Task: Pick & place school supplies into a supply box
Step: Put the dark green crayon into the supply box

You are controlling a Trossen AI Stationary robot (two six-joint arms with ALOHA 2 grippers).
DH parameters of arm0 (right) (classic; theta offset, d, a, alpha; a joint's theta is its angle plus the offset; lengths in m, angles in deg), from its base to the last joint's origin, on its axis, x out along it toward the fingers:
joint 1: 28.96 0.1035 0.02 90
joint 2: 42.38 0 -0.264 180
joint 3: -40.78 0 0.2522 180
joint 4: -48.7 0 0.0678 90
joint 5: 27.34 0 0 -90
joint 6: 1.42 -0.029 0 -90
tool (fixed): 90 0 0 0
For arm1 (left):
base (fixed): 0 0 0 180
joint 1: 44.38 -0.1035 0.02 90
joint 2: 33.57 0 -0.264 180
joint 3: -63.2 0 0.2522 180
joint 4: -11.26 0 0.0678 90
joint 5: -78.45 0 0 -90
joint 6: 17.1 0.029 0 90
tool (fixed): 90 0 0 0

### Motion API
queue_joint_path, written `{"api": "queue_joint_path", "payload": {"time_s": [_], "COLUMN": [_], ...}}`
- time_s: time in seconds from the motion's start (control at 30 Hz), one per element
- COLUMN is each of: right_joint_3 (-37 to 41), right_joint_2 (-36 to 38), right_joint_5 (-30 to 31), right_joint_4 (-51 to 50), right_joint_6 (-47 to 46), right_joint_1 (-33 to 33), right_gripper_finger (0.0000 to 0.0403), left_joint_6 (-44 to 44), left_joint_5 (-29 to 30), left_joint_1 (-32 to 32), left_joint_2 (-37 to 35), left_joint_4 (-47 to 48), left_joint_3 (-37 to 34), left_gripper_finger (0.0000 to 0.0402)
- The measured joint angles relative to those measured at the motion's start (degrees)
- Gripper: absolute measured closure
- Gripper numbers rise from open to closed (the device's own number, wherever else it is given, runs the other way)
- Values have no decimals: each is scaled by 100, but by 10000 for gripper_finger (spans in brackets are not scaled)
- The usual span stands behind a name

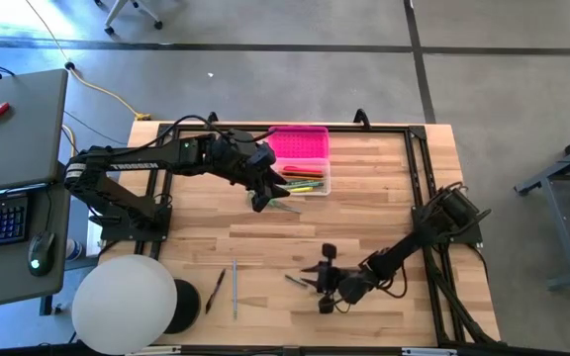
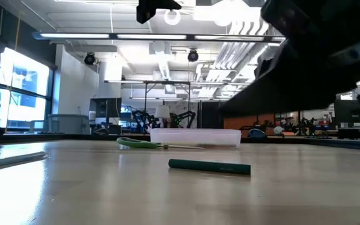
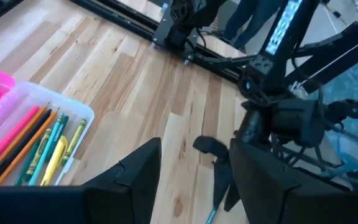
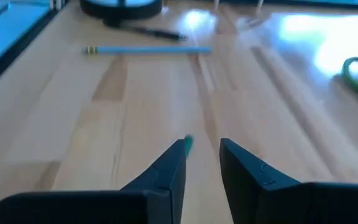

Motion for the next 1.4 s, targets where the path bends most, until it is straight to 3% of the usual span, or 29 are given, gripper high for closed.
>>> {"api": "queue_joint_path", "payload": {"time_s": [0.13, 0.33, 0.53, 1.17, 1.4], "right_joint_3": [-391, -1038, -1115, -1122, -970], "right_joint_2": [-260, -613, -899, -1088, -1105], "right_joint_5": [-15, 557, 917, 587, 640], "right_joint_4": [25, -596, -877, -1228, -1454], "right_joint_6": [-285, -505, -1168, -1668, -2303], "right_joint_1": [-7, 39, 31, 72, 72], "right_gripper_finger": [325, 325, 325, 325, 325], "left_joint_6": [-4, -106, -155, -151, -133], "left_joint_5": [0, 0, -2, -2, 85], "left_joint_1": [0, 0, 0, -1, -2], "left_joint_2": [2, 0, 0, 0, 0], "left_joint_4": [-3, -6, -1, 5, 8], "left_joint_3": [0, 0, 0, 0, 0], "left_gripper_finger": [179, 179, 179, 179, 179]}}
